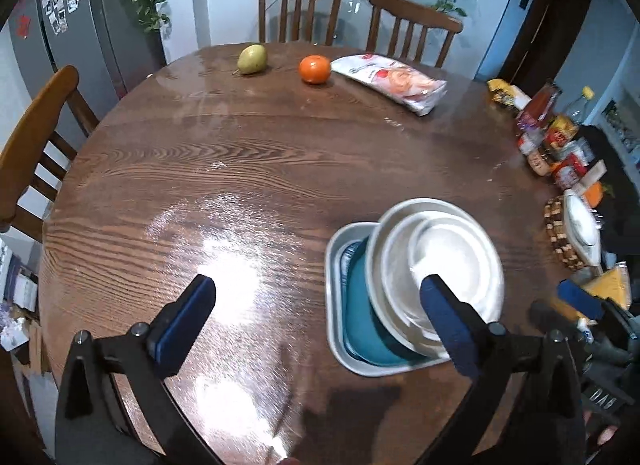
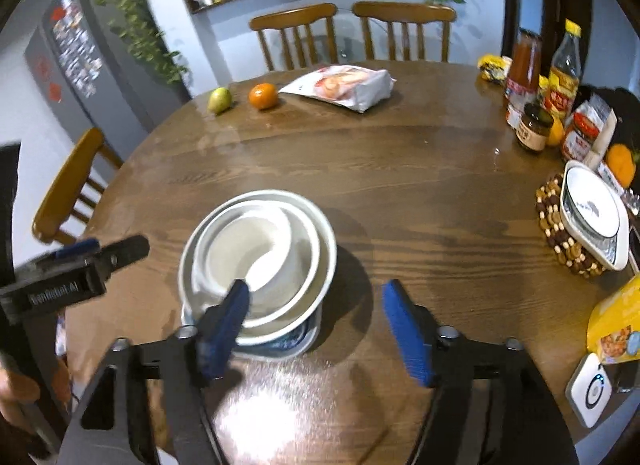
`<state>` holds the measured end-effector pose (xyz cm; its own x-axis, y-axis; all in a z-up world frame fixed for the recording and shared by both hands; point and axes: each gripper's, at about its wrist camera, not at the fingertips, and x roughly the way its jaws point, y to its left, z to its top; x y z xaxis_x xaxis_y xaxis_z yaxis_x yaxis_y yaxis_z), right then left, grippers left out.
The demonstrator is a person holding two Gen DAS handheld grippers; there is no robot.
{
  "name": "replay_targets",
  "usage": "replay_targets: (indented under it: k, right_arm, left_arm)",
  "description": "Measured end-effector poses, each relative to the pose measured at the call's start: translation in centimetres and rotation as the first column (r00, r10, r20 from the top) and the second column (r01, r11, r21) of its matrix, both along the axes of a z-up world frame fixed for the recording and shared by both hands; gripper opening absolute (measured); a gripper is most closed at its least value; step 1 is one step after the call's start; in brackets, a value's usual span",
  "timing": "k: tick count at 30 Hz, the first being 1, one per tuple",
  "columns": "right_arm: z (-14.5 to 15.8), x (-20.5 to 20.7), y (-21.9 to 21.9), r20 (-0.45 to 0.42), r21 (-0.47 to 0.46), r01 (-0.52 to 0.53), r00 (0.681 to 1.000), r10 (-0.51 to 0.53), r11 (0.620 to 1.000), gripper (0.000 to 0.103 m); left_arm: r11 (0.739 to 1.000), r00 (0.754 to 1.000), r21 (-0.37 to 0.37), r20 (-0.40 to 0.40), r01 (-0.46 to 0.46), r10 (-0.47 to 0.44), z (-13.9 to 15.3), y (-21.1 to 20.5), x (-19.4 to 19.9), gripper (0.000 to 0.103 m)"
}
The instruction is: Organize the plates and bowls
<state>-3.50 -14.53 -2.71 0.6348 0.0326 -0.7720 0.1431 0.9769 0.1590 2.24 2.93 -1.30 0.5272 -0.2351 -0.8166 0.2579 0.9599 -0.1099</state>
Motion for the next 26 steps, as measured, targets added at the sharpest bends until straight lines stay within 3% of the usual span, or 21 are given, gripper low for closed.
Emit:
replay_targets:
  k: [5, 9, 18, 26]
  right_arm:
    - [0.2, -1.2, 0.7, -0.003, 0.019, -0.023, 1.000, 0.024, 1.000, 0.075]
    - [-0.3, -2.0, 0.9, -0.020, 0.038, -0.026, 0.999, 0.027, 0.999, 0.075]
    - [-1.0, -3.2, 1.1, -0.042, 0.068, -0.031, 0.999, 0.034, 0.997, 0.075]
    - [-0.8, -3.6, 1.8, -0.036, 0.079, -0.046, 0.998, 0.049, 0.996, 0.075]
  left_arm:
    - [1.000, 0.999, -0.003, -0.037, 0.029, -0.029, -0.1, -0.2, -1.4, 0.102]
    - [0.995, 0.992, -0.070, -0.099, 0.071, -0.078, -1.3, -0.1, -2.4, 0.102]
    - [0.996, 0.996, 0.071, -0.073, 0.062, -0.057, -2.2, 0.2, -4.6, 0.102]
    - [0.990, 0.998, 0.129, -0.023, 0.056, -0.054, -1.9, 0.0, -4.9, 0.102]
